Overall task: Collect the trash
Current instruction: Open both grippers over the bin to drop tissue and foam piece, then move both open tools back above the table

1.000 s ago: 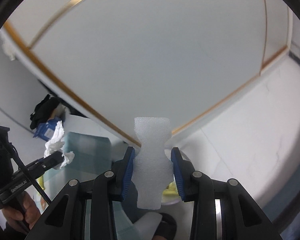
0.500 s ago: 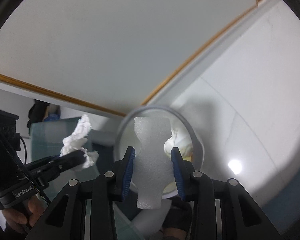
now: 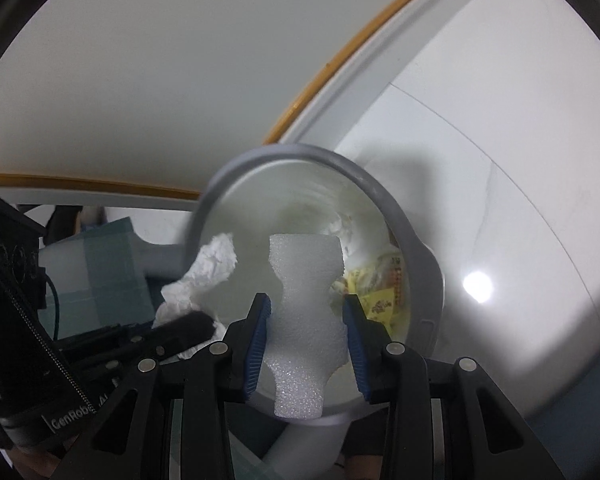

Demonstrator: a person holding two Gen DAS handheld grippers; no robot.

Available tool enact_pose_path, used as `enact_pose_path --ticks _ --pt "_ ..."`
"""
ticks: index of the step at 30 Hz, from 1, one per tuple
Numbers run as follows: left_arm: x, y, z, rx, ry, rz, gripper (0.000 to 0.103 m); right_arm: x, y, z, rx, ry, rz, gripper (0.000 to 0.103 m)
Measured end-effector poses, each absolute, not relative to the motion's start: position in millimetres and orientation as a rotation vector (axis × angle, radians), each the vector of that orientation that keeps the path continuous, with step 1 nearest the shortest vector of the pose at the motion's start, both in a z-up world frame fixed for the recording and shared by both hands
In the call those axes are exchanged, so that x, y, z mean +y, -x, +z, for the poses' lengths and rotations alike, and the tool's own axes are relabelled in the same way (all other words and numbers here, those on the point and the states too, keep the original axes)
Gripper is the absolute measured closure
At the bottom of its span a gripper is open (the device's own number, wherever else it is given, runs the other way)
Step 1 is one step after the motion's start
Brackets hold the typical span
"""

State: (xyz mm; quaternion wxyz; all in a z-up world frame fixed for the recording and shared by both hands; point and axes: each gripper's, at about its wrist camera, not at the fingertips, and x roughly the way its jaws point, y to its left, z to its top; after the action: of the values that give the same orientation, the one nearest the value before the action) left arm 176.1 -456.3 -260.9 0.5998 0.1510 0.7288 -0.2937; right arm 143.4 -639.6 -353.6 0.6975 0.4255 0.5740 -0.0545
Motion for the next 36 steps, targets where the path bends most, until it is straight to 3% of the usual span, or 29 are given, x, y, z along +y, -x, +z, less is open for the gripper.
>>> enact_pose_path --ticks 7,11,13,15,17,25,36 --pt "-451 -184 -284 1.758 -0.333 -0.640 0.097 -630 -148 -366 1.299 -0.899 -0.106 0.062" --pt "-450 -185 -288 1.783 -0.358 -0.632 0.094 -635 -143 -370 1.313 -0.931 -0.102 0.054" --pt "-448 -185 -285 1.784 -0.359 -0.636 0.086 -635 -140 -368 1.310 -0.925 -0.112 0.052" --pt "-446 -185 -280 1.771 -0.362 -0.644 0.057 -638 -134 -362 1.304 -0.922 -0.123 0.051" --pt "-444 -183 -274 1.745 -0.367 -0.638 0.039 -641 -128 -357 1.292 -0.920 -0.136 0.048" --pt "-433 -183 -259 1.716 -0.338 -0.643 0.039 -659 -99 -331 1.250 -0.927 -0.166 0.045" --pt "-394 -166 -166 1.466 -0.328 -0.646 0.039 -669 -75 -244 1.095 -0.882 -0.160 0.045"
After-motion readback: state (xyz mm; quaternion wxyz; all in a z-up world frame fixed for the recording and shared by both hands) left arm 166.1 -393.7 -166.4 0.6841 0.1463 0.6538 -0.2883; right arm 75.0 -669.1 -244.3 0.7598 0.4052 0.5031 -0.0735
